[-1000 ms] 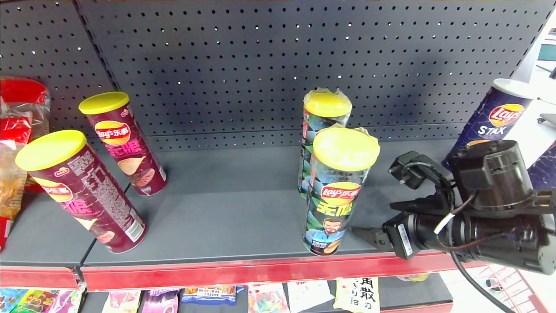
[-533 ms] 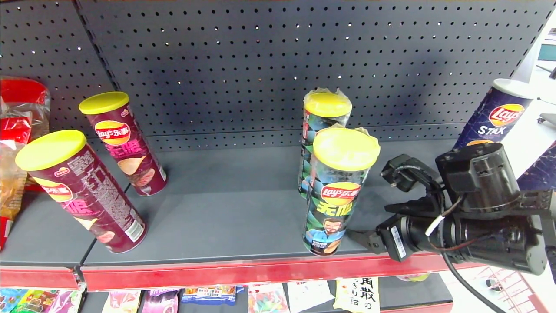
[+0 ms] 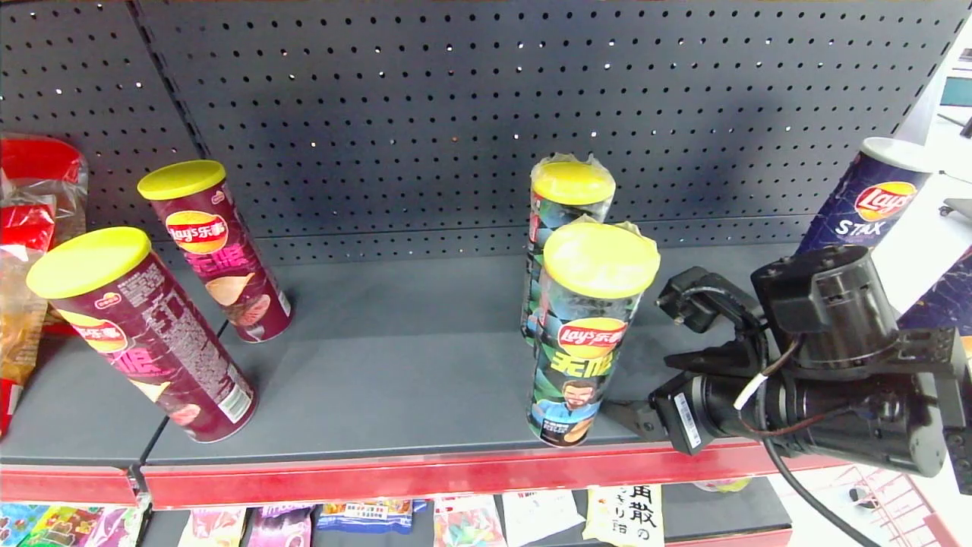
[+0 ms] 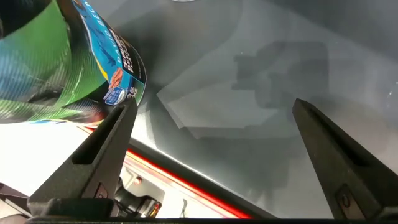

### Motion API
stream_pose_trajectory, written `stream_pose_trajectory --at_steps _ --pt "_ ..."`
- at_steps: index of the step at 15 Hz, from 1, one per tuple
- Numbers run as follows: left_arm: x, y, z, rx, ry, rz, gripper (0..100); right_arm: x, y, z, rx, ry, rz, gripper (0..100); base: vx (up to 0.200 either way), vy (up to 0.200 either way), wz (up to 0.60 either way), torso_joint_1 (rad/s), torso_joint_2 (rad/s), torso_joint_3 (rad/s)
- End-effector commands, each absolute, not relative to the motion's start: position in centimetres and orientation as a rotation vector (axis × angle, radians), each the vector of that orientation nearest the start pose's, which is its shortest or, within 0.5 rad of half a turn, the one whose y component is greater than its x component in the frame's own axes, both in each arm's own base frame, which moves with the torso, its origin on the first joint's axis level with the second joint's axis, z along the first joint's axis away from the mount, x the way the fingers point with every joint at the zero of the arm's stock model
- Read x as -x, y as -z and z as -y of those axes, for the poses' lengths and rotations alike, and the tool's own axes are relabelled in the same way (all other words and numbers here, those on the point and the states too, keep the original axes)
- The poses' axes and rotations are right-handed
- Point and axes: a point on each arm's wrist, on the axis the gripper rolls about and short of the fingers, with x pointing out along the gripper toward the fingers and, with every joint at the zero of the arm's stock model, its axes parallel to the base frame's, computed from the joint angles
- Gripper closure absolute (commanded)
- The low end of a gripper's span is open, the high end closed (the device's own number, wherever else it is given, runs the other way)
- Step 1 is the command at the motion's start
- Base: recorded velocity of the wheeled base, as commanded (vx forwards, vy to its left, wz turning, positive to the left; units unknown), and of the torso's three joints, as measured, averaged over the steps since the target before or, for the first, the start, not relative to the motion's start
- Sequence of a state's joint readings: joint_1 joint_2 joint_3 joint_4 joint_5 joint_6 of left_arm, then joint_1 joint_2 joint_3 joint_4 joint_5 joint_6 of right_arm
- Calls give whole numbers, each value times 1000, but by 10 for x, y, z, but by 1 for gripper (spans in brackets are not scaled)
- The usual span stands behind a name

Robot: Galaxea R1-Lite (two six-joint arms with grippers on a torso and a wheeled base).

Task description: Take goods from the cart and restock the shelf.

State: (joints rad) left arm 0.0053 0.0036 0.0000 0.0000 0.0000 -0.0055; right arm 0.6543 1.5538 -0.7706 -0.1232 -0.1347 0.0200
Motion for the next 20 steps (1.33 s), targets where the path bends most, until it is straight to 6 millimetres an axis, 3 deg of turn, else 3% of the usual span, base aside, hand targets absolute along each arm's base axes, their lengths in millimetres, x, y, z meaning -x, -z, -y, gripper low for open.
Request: stream_pose_trajectory --at_steps 1,20 --pt "23 -76 0 6 -6 -3 0 -202 -168 -152 238 -496 -619 0 0 0 0 0 0 0" --pt "23 -76 0 6 -6 -3 0 -202 -169 -160 244 -520 -614 0 0 0 0 0 0 0"
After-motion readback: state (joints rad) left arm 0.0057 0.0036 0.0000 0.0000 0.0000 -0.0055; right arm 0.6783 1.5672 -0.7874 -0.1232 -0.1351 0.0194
